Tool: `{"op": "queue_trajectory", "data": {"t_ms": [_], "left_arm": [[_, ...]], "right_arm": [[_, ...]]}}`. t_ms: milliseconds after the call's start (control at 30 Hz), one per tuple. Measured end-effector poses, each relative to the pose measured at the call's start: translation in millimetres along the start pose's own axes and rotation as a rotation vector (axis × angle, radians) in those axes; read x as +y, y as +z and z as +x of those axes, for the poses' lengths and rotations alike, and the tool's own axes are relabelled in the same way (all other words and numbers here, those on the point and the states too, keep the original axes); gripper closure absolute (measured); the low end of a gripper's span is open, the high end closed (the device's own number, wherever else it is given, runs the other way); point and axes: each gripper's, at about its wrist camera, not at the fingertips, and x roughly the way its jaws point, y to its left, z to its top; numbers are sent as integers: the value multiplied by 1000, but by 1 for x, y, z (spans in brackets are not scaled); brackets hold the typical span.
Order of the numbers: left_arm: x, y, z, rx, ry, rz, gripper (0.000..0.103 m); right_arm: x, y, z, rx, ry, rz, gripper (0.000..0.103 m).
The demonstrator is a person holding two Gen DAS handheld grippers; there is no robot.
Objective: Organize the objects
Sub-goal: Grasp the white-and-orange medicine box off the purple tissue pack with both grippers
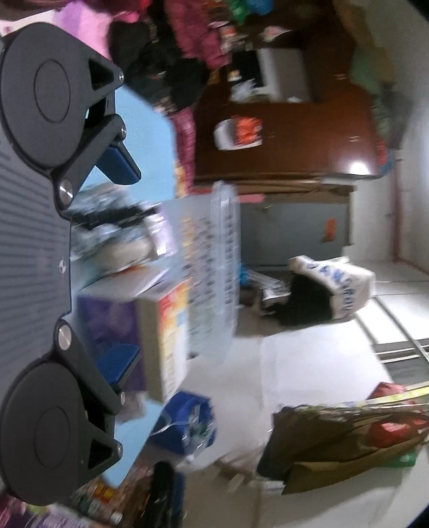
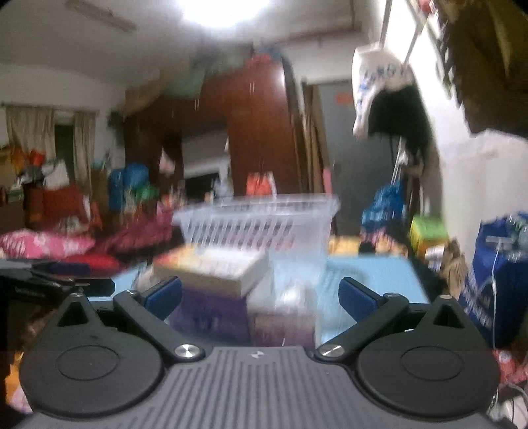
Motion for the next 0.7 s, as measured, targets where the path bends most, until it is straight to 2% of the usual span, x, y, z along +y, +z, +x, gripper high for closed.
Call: {"op": "queue_trajectory", "data": {"t_ms": [100, 167, 333, 400, 500, 567, 700], "left_arm": [[2, 3, 23, 109, -58, 26, 0], [2, 2, 33, 114, -88, 47, 0], [11, 6, 45, 64, -186, 18, 9], [11, 8, 45, 29, -214, 40, 9], [8, 10, 48, 3, -255, 77, 16], [6, 12, 52, 0, -306, 79, 26], [3, 7, 62, 10, -346, 98, 30]], "right_arm": [[-2, 2, 16, 73, 56, 0, 0], [-5, 1, 27, 97, 91, 24, 0], [-10, 0, 55, 117, 148, 47, 0], [-11, 0, 59, 102, 166, 54, 2], [-8, 0, 59, 88, 209, 25, 10], [-6, -1, 59, 87, 233, 4, 20], [-4, -2, 65, 110, 270, -25, 28]]}}
